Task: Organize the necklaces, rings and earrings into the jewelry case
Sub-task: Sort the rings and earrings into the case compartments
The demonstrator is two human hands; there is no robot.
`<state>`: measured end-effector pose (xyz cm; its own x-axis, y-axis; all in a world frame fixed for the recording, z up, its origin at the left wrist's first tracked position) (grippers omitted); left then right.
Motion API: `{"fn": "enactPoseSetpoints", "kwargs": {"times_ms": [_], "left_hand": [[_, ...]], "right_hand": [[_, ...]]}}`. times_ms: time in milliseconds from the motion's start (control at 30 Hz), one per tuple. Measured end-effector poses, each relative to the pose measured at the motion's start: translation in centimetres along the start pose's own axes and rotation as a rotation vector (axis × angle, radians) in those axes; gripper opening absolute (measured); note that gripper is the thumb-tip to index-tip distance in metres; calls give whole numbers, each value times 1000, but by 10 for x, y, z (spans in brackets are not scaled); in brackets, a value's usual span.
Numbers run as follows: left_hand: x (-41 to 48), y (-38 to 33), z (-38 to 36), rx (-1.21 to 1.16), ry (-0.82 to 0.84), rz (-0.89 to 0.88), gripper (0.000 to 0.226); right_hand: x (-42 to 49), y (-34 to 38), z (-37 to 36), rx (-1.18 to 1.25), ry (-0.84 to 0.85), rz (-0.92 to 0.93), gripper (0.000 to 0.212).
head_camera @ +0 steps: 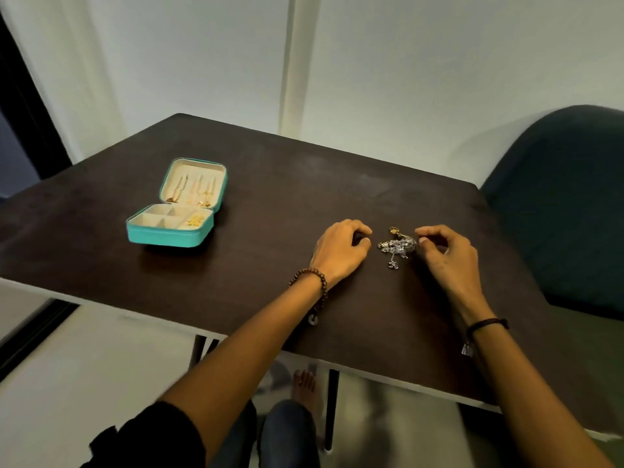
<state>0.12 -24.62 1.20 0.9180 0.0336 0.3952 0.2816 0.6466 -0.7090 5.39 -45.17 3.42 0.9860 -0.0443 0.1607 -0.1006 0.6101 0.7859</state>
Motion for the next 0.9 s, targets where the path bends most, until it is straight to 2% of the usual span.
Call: {"fn": "enactPoseSetpoints", "kwargs": {"times_ms": [167,400,667,900], "left_hand": [[28,2,-12,60,8,-45,27],[55,-6,-39,289,147,-229,33],[66,0,-43,279,115,-229,17],[66,3,-49,281,154,-213,20]], "right_hand": [[27,-19,-10,14,41,-55,13],[40,-17,-23,103,102,-38,11],[39,-12,-30,161,182,2,13],[42,-7,-35,82,217,41,17]]}}
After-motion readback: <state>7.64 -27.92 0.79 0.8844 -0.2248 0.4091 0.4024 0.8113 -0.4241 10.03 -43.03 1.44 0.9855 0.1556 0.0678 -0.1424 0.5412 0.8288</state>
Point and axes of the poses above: each hand's wrist, its own x-axis towards the middle knuckle, its own z-axis out of the back of the hand, y = z × x, the point moved 10 cm from there along x, towards the middle knuckle, and after that the axes turned 14 degrees about -z, right-handed, at the moved point
